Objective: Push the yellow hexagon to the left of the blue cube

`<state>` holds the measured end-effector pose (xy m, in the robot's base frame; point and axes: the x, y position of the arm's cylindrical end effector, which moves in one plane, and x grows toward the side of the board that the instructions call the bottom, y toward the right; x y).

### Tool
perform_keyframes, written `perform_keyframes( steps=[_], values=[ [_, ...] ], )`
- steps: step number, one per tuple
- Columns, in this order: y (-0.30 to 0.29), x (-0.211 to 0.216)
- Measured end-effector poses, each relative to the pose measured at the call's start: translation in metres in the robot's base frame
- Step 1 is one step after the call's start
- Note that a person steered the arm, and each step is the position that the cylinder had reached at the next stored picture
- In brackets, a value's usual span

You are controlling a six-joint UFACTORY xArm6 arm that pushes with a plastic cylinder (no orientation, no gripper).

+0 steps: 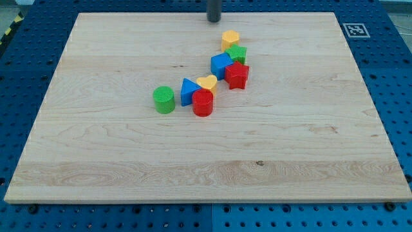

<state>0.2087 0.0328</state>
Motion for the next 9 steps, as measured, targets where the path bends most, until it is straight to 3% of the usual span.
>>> perform_keyframes(
  steps=[1,3,4,6,9],
  values=[
    [0.048,0.005],
    [0.082,0.066],
    [0.07,0.081],
    [-0.001,0.066],
    [-0.009,0.063]
  ],
)
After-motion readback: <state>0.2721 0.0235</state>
